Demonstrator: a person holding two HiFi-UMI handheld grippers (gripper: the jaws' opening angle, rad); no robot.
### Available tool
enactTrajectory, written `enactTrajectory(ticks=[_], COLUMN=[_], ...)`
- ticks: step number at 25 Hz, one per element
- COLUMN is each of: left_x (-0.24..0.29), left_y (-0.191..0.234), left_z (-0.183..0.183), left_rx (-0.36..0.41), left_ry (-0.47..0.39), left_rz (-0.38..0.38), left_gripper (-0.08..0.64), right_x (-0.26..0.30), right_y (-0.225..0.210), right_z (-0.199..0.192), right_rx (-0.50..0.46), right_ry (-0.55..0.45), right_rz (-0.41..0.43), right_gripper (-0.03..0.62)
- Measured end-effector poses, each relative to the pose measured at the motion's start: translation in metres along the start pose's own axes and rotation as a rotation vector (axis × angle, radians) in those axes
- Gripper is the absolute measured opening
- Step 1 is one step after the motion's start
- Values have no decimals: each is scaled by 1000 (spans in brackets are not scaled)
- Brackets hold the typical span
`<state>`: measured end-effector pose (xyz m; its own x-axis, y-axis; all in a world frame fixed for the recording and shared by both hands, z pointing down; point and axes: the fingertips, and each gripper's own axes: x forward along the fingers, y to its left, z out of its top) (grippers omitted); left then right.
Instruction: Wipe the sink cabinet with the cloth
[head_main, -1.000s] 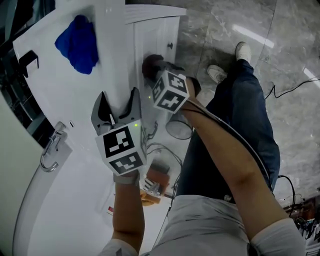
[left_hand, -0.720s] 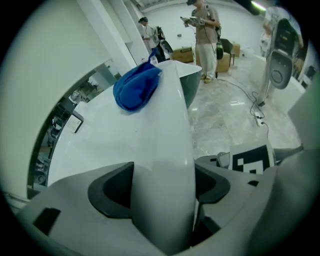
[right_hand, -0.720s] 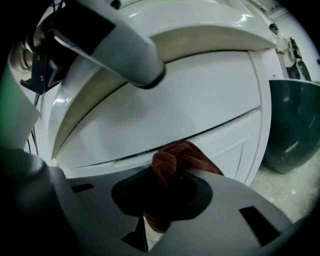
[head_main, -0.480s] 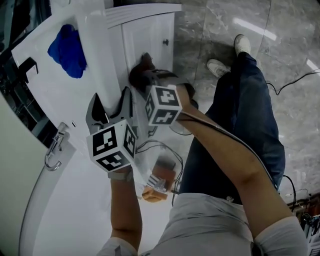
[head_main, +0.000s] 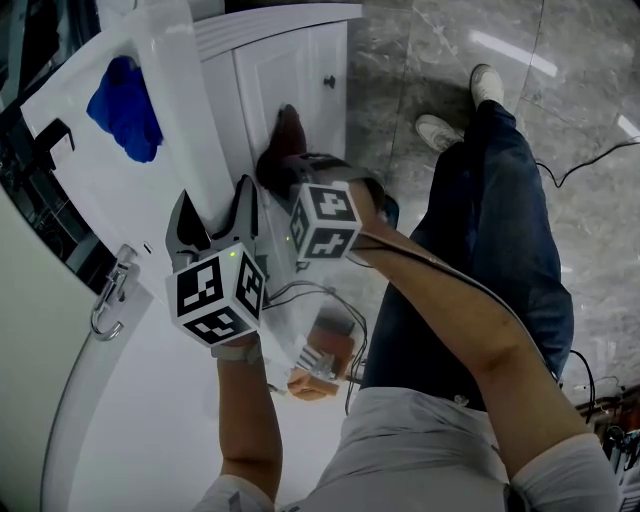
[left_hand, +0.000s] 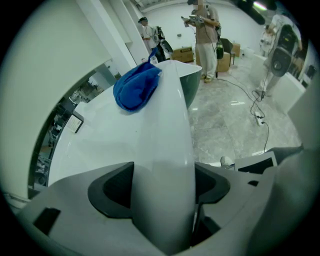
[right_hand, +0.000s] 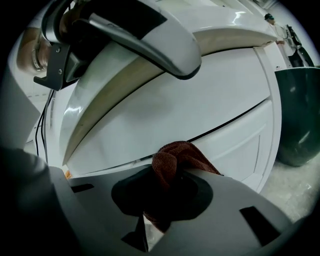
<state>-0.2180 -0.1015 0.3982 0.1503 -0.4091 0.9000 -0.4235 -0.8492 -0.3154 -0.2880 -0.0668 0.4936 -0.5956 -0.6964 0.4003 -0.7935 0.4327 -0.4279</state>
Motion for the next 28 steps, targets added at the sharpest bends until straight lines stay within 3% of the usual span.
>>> enactTrajectory(ticks=[6, 15, 28], left_x=[0, -1, 1], left_y=[0, -1, 0], left_z=[0, 1, -4], left_rx=[0, 3, 36], left_ry=[0, -1, 27], left_rz=[-1, 2, 60], left_gripper=[314, 314, 313], right_x=[-1, -17, 9], right_y=[-8, -86, -118], right_z=[-4, 10, -20], right_rx=[11, 109, 158], right_ry=[-5, -89, 0], right_rz=[-24, -167, -148], right_gripper=[71, 71, 71])
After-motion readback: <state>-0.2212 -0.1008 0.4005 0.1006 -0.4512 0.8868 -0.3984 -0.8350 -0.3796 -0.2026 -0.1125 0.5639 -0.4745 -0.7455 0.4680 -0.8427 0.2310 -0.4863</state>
